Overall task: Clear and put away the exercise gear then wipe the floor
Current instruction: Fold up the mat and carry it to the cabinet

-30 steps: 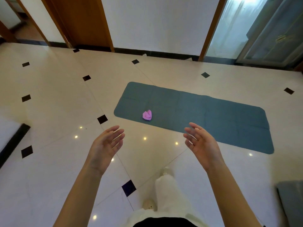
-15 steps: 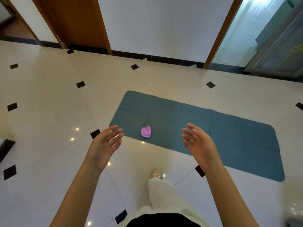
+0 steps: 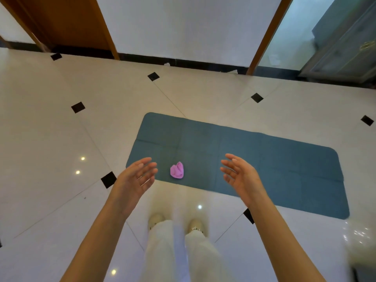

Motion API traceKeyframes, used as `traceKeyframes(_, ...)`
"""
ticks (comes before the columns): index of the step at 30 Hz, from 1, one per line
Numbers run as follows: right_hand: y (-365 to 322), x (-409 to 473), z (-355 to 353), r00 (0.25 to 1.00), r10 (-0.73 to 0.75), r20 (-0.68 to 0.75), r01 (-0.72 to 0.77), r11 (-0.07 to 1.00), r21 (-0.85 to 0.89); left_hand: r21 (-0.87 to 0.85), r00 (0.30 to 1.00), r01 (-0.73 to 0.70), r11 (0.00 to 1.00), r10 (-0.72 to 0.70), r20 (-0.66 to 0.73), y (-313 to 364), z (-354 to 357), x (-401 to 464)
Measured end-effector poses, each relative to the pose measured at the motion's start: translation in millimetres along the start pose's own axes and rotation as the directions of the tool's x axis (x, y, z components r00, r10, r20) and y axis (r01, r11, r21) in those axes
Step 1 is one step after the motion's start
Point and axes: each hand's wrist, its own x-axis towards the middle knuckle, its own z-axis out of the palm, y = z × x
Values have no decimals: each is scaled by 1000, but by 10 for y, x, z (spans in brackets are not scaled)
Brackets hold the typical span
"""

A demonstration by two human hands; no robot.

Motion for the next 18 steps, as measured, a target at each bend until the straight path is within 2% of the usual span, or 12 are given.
traceKeyframes(10, 572, 702, 809, 999, 7, -48, -4, 998, 61, 260, 989, 69, 963, -101, 110, 457, -571, 952)
traceKeyframes(18, 1409, 1774, 827, 996, 42, -76, -36, 996, 81, 404, 975, 98, 909, -169, 146, 19, -1154, 2106)
